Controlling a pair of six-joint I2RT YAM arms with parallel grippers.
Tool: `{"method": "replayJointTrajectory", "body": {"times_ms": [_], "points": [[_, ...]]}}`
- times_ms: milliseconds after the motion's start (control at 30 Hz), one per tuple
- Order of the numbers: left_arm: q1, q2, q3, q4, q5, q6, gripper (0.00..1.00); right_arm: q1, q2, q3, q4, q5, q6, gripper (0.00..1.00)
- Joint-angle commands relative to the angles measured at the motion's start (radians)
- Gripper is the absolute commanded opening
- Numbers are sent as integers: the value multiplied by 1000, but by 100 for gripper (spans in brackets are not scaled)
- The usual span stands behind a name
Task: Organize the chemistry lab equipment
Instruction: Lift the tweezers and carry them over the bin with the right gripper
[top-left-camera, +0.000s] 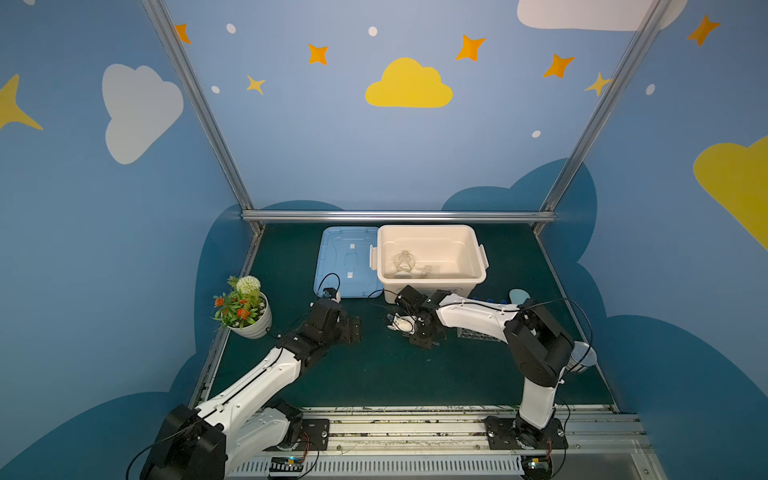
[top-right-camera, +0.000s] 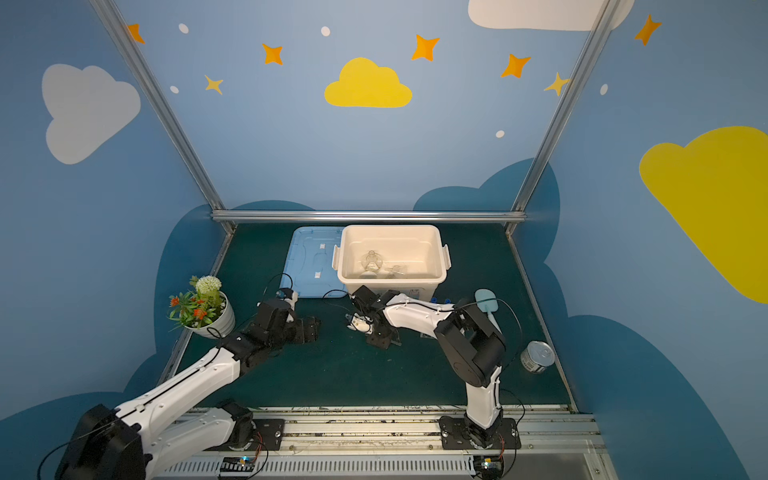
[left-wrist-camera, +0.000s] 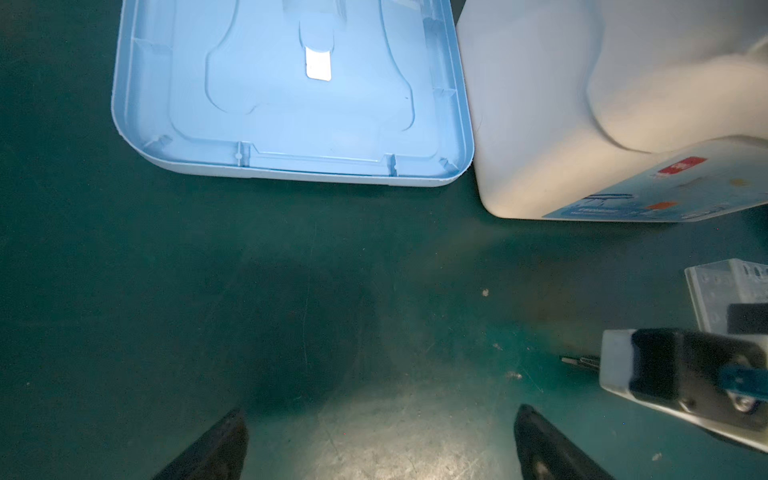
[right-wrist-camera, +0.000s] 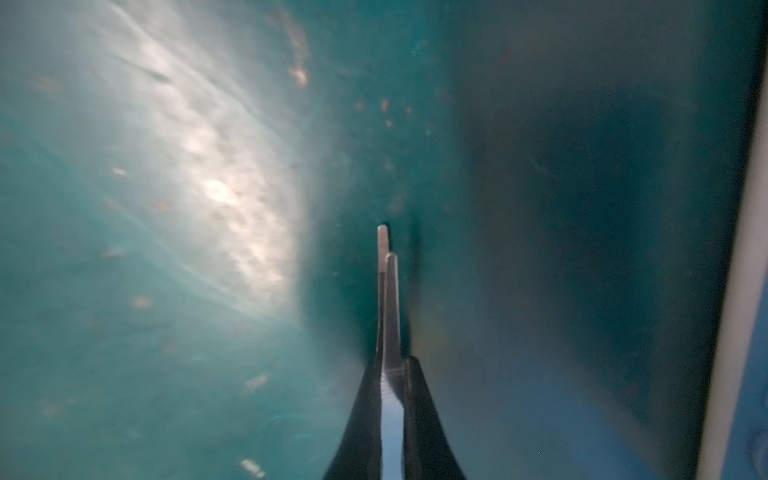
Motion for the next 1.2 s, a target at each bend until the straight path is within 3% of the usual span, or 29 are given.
{"method": "replayJointTrajectory", "body": {"times_ms": [0,367,600,833,1000,1167], "points": [[6,-15,-12,-5,-9,-9,100,9,-93,10,-12,-58,50,0],[7,-7,-5,4,4,-10,100,-15,-274,166,-47,-101,83,0],[7,-7,-5,9,11,-11,100,-153,-347,275,-18,-157,134,0],[7,-13,-5,12,14,-16,100,-304,-352,315,21,-114,215,0],[8,-9,-5,15,19,-17,100,-393,-297,326,29,-115,193,0],[6,-5,-5,15,19,-18,100,-427,-231,310,55,-141,24,0]]}}
